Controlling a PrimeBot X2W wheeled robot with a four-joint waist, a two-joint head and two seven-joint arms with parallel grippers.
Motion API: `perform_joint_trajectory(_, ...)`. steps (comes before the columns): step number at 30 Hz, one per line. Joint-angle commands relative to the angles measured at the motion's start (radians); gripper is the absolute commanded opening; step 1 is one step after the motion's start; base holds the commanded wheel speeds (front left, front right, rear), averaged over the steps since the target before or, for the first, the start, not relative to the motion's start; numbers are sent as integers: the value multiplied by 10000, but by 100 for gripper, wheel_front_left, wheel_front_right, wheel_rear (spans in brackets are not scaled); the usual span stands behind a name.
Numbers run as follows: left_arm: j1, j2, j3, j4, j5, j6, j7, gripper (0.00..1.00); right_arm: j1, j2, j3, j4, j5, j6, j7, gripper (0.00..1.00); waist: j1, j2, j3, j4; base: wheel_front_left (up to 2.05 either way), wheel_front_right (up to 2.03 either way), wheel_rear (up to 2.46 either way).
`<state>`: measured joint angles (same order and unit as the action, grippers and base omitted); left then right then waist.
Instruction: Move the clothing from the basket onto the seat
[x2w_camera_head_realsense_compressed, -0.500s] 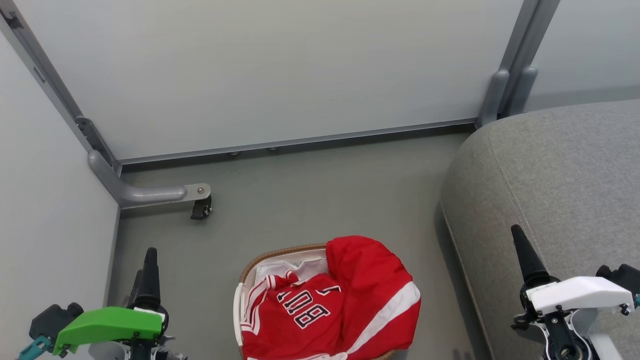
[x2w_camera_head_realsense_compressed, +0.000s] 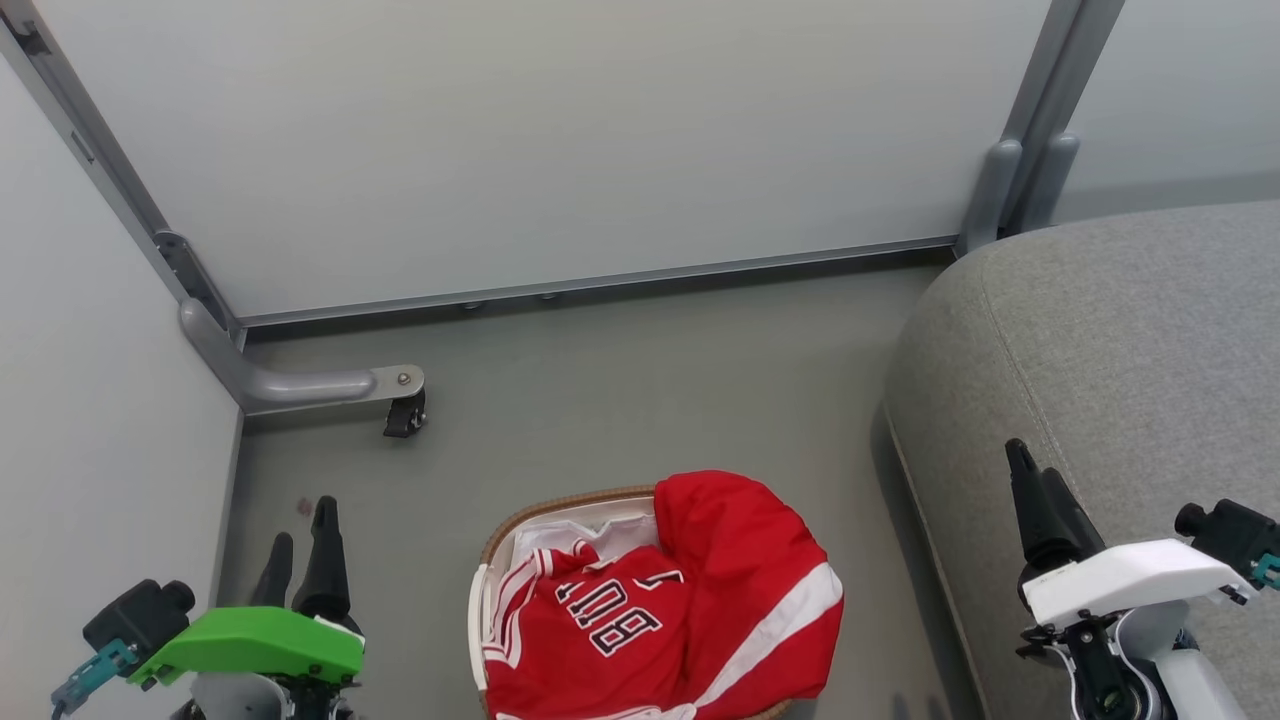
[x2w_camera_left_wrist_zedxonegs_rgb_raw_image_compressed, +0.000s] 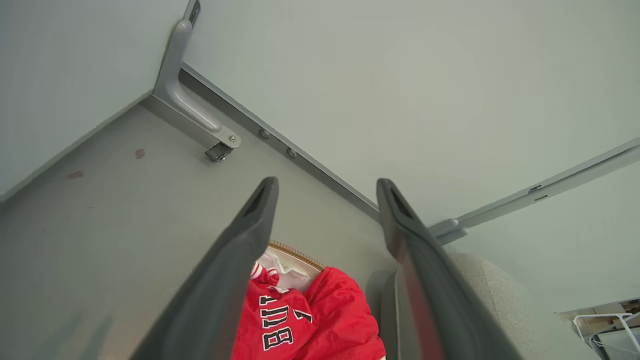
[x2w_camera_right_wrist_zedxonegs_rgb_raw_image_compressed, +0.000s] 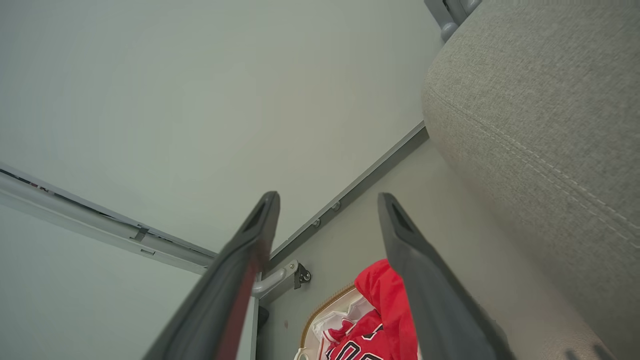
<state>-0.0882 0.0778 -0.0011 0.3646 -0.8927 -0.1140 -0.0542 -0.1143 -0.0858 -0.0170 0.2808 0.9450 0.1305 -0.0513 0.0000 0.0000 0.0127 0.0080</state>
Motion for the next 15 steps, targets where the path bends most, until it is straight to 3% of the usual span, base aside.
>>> perform_joint_trajectory(1,-354,142,-77,-45,458,24,-110,100,-298,-126,61,-49,-391,1,-126,100,0,0,6,3,0,0,0)
perform_joint_trajectory(15,-424,257,-429,225,2309,186,-552,100,-444,-203,376,247,-2248,2,-576,100,0,0,18,42,0,0,0)
